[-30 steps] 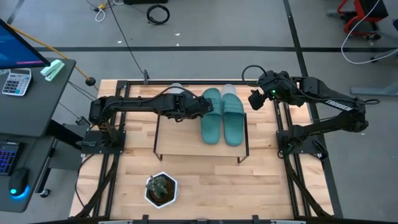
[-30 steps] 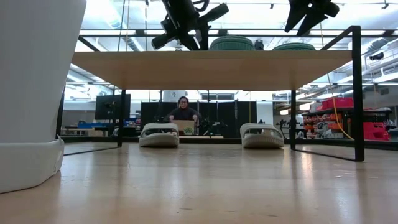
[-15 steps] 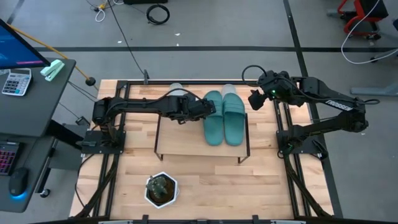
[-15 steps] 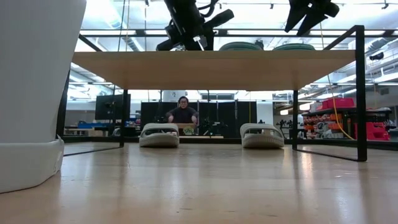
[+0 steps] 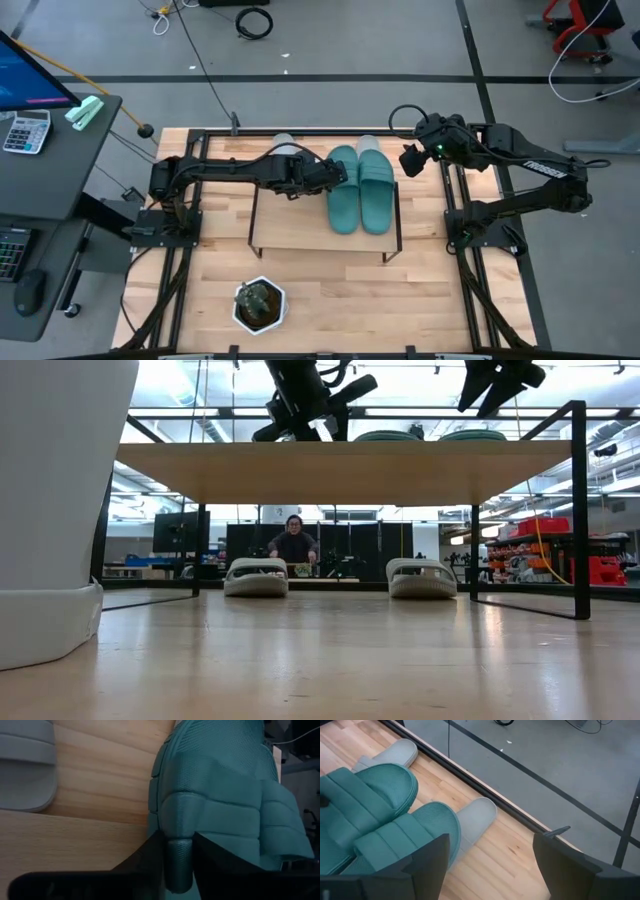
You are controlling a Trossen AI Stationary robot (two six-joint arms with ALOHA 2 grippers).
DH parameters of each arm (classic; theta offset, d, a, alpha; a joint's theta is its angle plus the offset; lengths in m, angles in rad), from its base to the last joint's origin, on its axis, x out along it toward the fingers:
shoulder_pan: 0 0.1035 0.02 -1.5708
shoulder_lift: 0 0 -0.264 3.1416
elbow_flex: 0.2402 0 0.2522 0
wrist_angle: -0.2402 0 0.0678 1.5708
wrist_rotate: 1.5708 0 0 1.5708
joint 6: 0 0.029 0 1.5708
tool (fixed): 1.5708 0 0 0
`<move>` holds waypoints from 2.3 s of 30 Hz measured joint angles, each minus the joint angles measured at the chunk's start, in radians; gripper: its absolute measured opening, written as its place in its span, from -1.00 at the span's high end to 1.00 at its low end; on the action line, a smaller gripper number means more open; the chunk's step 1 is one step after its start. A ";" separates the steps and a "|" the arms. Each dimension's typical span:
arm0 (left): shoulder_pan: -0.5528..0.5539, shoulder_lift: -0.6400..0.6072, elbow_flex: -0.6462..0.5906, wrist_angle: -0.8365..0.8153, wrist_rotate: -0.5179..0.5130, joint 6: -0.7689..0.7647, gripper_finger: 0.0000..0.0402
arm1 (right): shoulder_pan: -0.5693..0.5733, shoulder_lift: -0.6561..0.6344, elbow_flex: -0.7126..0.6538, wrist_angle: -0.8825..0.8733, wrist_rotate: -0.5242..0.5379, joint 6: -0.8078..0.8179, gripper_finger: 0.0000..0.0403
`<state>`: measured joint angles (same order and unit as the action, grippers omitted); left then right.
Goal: Pick and place slides into the shelf
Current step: Put the green slide on the shelf, then put the left gray slide on the shelf
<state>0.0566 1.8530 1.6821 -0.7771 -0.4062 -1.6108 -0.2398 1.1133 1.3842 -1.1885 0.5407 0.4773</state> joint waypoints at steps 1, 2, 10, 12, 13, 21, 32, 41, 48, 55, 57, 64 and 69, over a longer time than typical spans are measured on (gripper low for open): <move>0.000 0.000 0.000 0.000 0.000 0.000 0.48 | 0.000 0.000 0.000 0.000 0.000 0.000 -0.45; -0.002 0.000 0.000 0.000 0.000 0.000 0.44 | 0.000 0.000 0.000 0.000 0.000 -0.001 -0.45; -0.004 0.000 0.000 0.002 -0.002 0.007 0.08 | 0.000 0.000 0.000 0.000 0.000 -0.001 -0.45; -0.004 0.000 0.000 0.004 -0.005 0.017 0.00 | 0.000 0.000 0.000 0.000 0.000 -0.001 -0.45; -0.004 0.000 0.000 0.006 -0.005 0.024 -0.04 | 0.000 0.000 0.000 0.000 0.000 -0.001 -0.45; -0.001 0.000 0.000 0.057 -0.005 0.082 -0.22 | 0.000 0.000 0.000 0.000 0.000 -0.001 -0.45; -0.001 0.000 0.000 0.064 -0.004 0.089 -0.21 | 0.000 0.000 0.000 0.000 0.000 0.000 -0.45; -0.007 0.000 0.000 0.049 -0.005 0.085 -0.32 | 0.000 0.000 0.000 0.000 -0.020 0.001 -0.45; -0.016 0.000 0.000 0.038 0.002 0.088 -0.39 | 0.000 0.000 0.000 0.000 -0.019 0.002 -0.45; -0.018 -0.021 0.001 -0.039 0.003 0.089 -0.40 | 0.000 0.000 0.000 0.000 -0.019 0.002 -0.45; -0.015 -0.038 0.001 -0.067 -0.005 0.099 -0.40 | 0.000 0.000 0.000 0.000 -0.019 0.002 -0.45; 0.003 -0.112 0.001 -0.184 -0.057 0.143 -0.40 | 0.000 0.000 0.000 0.000 -0.019 0.002 -0.45; 0.048 -0.147 0.000 -0.219 -0.069 0.221 -0.40 | 0.000 0.000 0.000 0.000 -0.019 0.001 -0.45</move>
<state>0.1044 1.7061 1.6825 -0.9962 -0.4757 -1.3901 -0.2401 1.1137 1.3843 -1.1881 0.5217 0.4782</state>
